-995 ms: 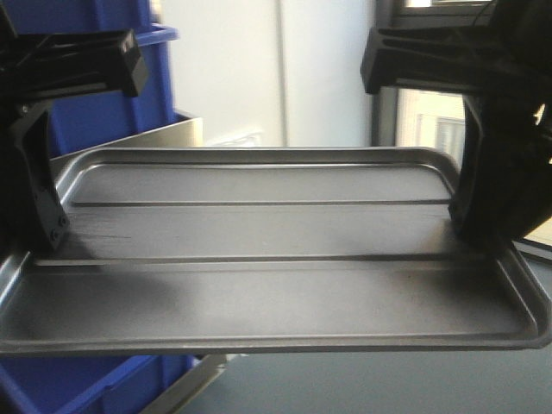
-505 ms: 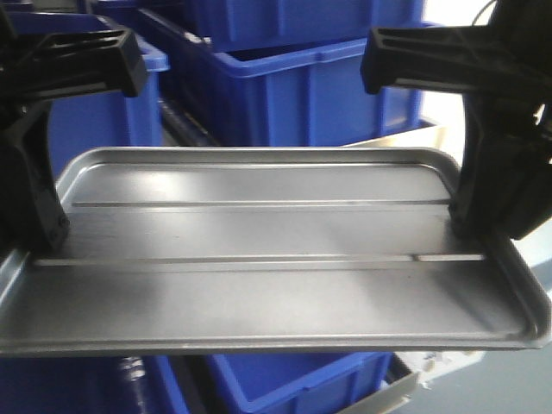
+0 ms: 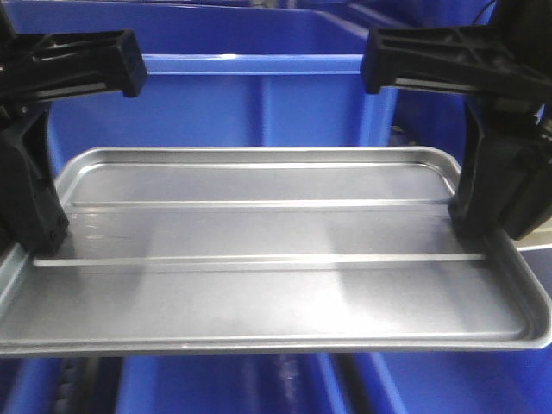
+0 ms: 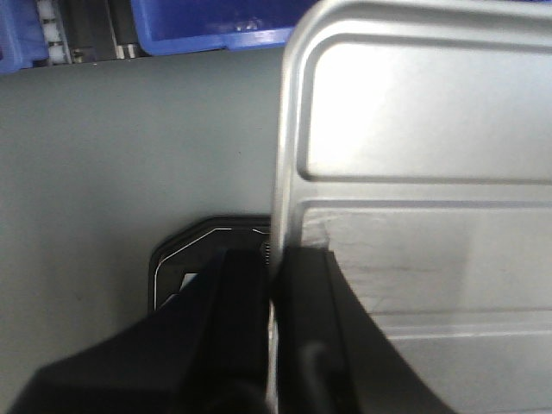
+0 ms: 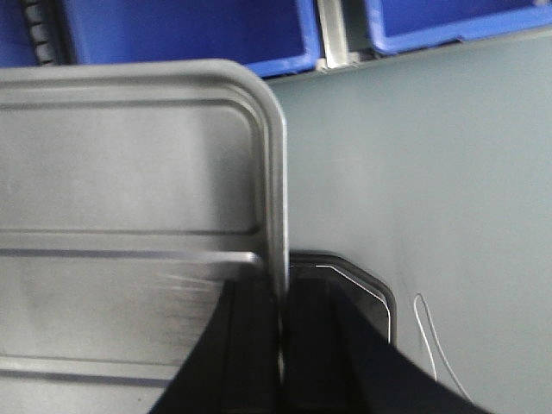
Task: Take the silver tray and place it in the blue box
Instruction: 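Hold the tray with both grippers while the base turns to the blue bins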
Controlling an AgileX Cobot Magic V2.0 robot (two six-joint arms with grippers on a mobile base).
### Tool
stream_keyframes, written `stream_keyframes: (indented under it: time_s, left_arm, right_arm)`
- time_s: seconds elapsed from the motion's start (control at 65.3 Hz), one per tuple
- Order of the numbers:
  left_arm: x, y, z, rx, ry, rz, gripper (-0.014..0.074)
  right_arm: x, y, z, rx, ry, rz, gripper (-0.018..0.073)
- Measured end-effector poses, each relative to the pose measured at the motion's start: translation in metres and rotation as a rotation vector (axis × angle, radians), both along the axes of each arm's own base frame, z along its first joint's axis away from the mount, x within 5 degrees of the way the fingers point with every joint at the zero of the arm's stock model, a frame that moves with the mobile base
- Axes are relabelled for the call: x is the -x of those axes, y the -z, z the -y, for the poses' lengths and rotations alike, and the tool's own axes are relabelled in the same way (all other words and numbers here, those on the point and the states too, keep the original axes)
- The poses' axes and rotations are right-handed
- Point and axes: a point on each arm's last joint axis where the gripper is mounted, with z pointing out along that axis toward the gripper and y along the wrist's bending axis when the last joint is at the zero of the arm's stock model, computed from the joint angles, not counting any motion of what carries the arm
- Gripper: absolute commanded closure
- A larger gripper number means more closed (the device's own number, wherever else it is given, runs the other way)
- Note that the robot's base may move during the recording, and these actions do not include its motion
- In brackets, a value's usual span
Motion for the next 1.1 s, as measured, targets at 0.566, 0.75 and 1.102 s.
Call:
stream_keyframes:
  time_s: [0.566, 0.75, 1.102]
  left_arm:
    - [0.0001, 0.0001, -0.0002, -0.002, 0.0, -0.001, 0.0611]
    - [0.0001, 0.0001, -0.0002, -0.002, 0.0, -0.001, 0.0611]
    - [0.0001, 0.0001, -0.0002, -0.002, 0.0, -0.001, 0.0611]
  right_arm:
    - [-0.0001, -0.0001, -0.0001, -0.001, 0.0, 0.001, 0.0501]
    - [-0.0001, -0.0001, -0.0001, -0.001, 0.0, 0.001, 0.0501]
    - [-0.0001, -0.0001, -0.0001, -0.001, 0.0, 0.001, 0.0501]
